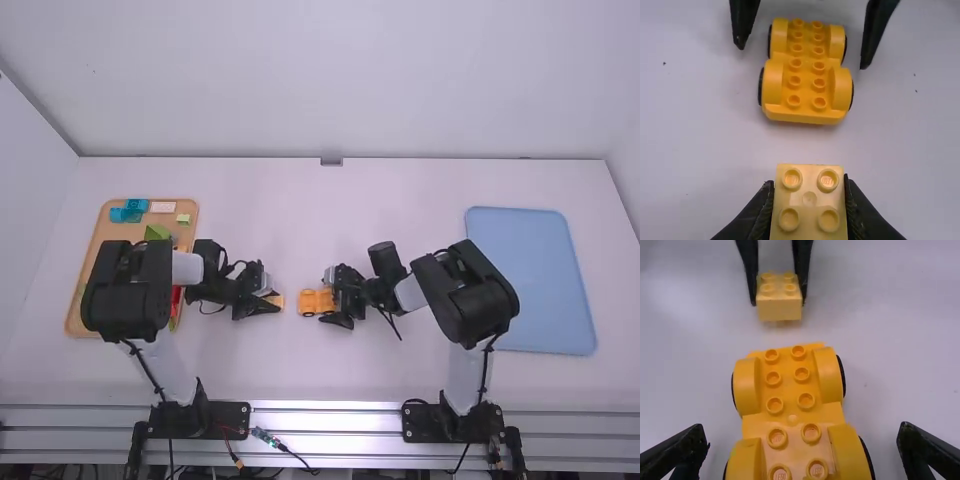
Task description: Assemble lego blocks to make yellow taxi
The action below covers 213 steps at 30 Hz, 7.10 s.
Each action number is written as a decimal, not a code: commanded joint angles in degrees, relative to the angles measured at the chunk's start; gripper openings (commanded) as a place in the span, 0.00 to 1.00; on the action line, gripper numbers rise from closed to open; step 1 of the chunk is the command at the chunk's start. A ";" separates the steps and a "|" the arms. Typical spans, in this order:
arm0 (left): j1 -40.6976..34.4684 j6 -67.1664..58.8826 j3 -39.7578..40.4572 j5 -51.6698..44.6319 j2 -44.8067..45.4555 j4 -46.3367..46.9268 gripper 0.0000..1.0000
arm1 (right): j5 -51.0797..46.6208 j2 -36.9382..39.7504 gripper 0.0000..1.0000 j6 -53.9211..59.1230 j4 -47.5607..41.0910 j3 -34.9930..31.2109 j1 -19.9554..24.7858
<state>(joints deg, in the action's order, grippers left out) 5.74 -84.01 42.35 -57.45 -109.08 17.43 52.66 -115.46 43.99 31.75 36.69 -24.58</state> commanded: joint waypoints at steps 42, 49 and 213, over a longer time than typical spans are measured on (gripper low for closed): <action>-14.71 22.14 -8.39 1.90 10.32 -23.08 0.02 | 2.51 -8.09 0.46 -4.02 11.30 0.90 -1.99; -15.08 21.03 -9.05 1.14 10.29 -25.31 0.02 | 2.97 -8.09 0.47 -3.48 11.04 0.87 -2.05; -15.17 36.04 -9.46 12.24 28.37 -25.55 0.02 | 4.28 -8.09 0.54 -3.48 12.00 0.92 0.33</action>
<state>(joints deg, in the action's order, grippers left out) -10.63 -50.72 32.93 -46.78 -83.94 -8.47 56.62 -122.83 40.91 43.59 37.12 -24.32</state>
